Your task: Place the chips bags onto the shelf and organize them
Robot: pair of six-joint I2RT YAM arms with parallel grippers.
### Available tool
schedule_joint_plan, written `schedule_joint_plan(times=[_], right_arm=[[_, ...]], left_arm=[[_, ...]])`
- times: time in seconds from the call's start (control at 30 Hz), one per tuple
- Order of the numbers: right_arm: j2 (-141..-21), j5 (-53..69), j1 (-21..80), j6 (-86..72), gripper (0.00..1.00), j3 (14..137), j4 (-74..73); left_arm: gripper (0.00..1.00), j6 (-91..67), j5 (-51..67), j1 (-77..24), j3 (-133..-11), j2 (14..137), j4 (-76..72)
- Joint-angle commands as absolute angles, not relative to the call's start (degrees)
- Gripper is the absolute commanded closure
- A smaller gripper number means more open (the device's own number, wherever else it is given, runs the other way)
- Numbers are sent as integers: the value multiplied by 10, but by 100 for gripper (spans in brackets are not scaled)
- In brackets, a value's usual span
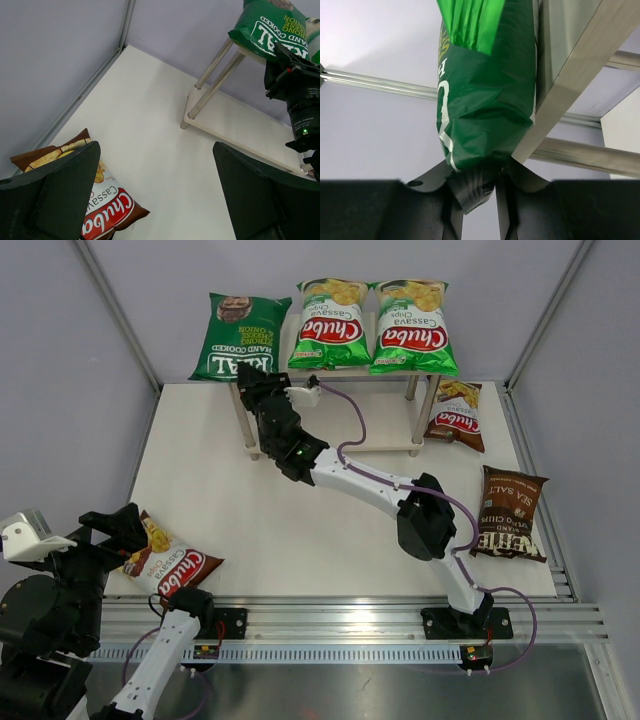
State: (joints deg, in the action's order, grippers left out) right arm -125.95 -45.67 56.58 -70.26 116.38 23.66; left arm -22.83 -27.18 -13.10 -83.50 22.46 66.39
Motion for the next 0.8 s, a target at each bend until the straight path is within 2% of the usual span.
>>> schedule_joint_plan(times=[0.0,0.33,0.77], right_arm=[[-1229,-496,573,-726,67,1180,261],[-1258,-548,566,-720,71,1230,247],[-1301,-523,537,-758,70,1286,182]], left_arm=[[1,-218,-264,-134,-839,221,650],[1,-214,-266,-142,-841,221,649],[1,-214,-290,-161,-826,211,644]])
